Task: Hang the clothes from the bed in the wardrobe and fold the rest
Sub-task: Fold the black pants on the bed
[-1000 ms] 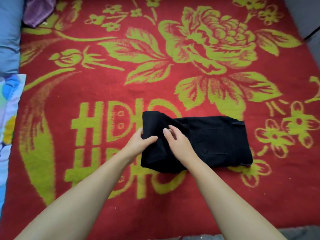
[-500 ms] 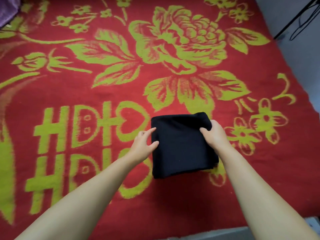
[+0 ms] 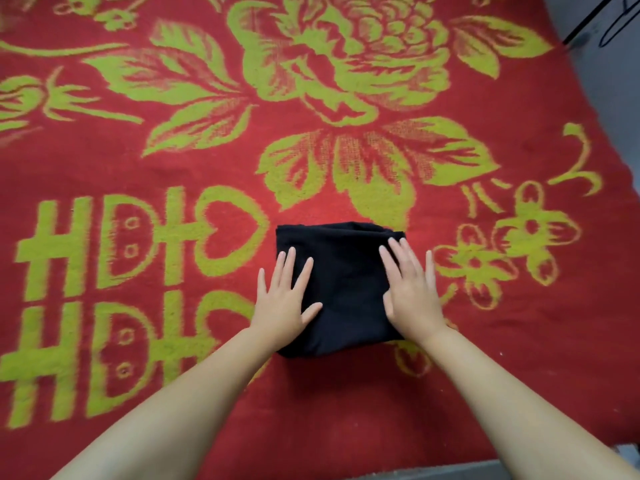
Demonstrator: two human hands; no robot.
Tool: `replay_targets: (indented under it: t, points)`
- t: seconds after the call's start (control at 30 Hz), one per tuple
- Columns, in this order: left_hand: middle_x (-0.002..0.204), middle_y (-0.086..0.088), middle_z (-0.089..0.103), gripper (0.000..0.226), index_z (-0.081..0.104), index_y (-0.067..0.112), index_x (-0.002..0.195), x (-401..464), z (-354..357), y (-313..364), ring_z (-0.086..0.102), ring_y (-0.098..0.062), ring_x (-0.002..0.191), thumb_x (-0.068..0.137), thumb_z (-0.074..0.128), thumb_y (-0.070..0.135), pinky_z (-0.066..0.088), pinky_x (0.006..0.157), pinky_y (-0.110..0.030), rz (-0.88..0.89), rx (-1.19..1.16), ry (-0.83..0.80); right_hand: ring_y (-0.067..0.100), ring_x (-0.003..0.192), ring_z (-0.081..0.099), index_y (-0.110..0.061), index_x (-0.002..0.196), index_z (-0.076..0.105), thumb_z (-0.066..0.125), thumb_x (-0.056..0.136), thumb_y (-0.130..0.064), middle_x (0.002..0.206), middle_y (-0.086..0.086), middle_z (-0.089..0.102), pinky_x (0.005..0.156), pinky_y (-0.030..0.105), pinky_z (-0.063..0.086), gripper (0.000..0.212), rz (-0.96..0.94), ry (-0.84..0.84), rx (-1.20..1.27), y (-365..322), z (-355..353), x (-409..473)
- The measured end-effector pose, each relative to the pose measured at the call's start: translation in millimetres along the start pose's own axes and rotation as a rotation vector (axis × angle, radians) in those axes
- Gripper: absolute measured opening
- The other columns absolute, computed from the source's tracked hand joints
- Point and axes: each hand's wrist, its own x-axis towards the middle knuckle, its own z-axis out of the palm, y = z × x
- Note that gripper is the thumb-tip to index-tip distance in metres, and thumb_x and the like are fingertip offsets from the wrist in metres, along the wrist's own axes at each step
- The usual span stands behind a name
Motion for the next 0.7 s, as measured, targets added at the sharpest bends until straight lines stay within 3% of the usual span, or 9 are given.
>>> replay_targets:
  t: [0.1,0.2,0.27,0.33,0.4,0.5,0.6,0.7]
  points:
    - [0.156,-0.013,0.021,0.075,0.027,0.019,0.148,-37.0,7.2,-3.1,0.015,-0.025,0.145,0.084,0.043,0.054,0.026,0.109,-0.057,0.304,0.042,0.064,0.027,0.144,0.020,-0.009,0.144,0.034,0.073,0.057,-0.018,0.152,0.012,0.031,0.108,0.064,0.017,0.096,-0.319,-0.182,-0.116,-8.1,0.9,-39.6]
    - [0.154,-0.017,0.027,0.094,0.030,0.018,0.147,-66.2,24.6,4.9,0.015,-0.026,0.145,0.068,0.061,0.058,0.027,0.107,-0.060,0.328,0.087,-0.053,0.030,0.146,0.013,-0.013,0.147,0.029,0.083,0.049,-0.027,0.156,0.015,0.023,0.105,0.068,0.016,0.113,-0.312,-0.340,-0.236,-5.5,8.7,-56.8]
    - [0.156,-0.020,0.017,0.107,0.021,0.016,0.149,-63.2,33.1,17.8,0.008,-0.028,0.146,0.061,0.072,0.049,0.028,0.105,-0.066,0.205,0.088,-0.085,0.031,0.147,0.006,-0.015,0.148,0.024,0.086,0.046,-0.027,0.156,0.014,0.019,0.105,0.070,0.012,0.119,-0.253,-0.329,-0.279,-3.7,15.6,-49.9]
    - [0.154,-0.020,-0.019,0.108,-0.011,0.019,0.150,-51.2,36.5,29.2,-0.020,-0.029,0.144,0.076,0.066,0.034,0.011,0.107,-0.069,0.112,0.122,-0.086,0.032,0.147,0.004,-0.016,0.148,0.021,0.084,0.052,-0.018,0.156,0.012,0.017,0.106,0.070,0.009,0.115,-0.198,-0.294,-0.280,-6.3,23.0,-39.2]
    - [0.147,-0.019,-0.036,0.104,-0.028,0.023,0.144,-36.8,36.8,34.6,-0.036,-0.027,0.136,0.085,0.058,0.029,0.002,0.107,-0.069,0.048,0.167,-0.151,0.036,0.144,0.012,-0.016,0.147,0.020,0.081,0.058,-0.013,0.155,0.013,0.018,0.105,0.070,0.010,0.108,-0.175,-0.273,-0.282,-9.8,30.8,-30.9]
    - [0.151,-0.020,-0.032,0.108,-0.028,0.025,0.145,-26.7,37.1,34.8,-0.032,-0.030,0.140,0.084,0.062,0.034,0.003,0.105,-0.070,0.033,0.178,-0.178,0.039,0.141,0.020,-0.014,0.146,0.023,0.079,0.062,-0.007,0.153,0.016,0.028,0.106,0.069,0.014,0.102,-0.183,-0.235,-0.304,-10.5,41.4,-26.9]
    - [0.152,-0.020,-0.030,0.111,-0.030,0.026,0.143,-21.7,43.3,30.5,-0.028,-0.029,0.141,0.084,0.062,0.041,-0.003,0.105,-0.070,0.051,0.189,-0.139,0.036,0.138,0.026,-0.016,0.144,0.027,0.081,0.061,-0.008,0.149,0.014,0.039,0.103,0.067,0.028,0.100,-0.175,-0.227,-0.299,-9.0,45.0,-23.9]
    - [0.155,-0.019,-0.022,0.106,-0.029,0.027,0.144,-16.9,43.6,32.6,-0.022,-0.027,0.144,0.087,0.061,0.033,-0.009,0.106,-0.068,0.021,0.177,-0.061,0.036,0.133,0.040,-0.017,0.142,0.035,0.085,0.059,-0.011,0.144,0.012,0.047,0.094,0.062,0.042,0.097,-0.169,-0.258,-0.280,-4.7,44.5,-17.7]
